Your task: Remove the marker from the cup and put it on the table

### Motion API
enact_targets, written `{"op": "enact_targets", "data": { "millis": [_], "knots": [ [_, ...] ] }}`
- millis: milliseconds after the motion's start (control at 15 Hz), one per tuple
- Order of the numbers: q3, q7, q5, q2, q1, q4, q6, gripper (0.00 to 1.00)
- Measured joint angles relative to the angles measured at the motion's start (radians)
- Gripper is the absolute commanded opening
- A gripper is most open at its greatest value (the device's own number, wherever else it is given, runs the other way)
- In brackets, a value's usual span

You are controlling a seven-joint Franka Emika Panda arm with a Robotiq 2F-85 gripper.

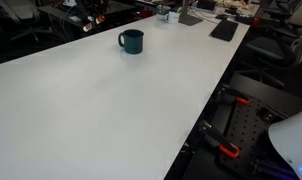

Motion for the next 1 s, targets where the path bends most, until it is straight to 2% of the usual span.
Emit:
{"op": "enact_targets", "data": {
  "millis": [333, 933, 1000],
  "knots": [
    [0.020, -0.116, 0.000, 0.077, -0.014, 0.021, -0.073, 0.05],
    [0.019, -0.125, -0.079, 0.198, -0.001, 0.126, -0.187, 0.05],
    [0.019, -0.124, -0.090, 0.212, 0.002, 0.141, -0.202, 0.28]
  ]
}}
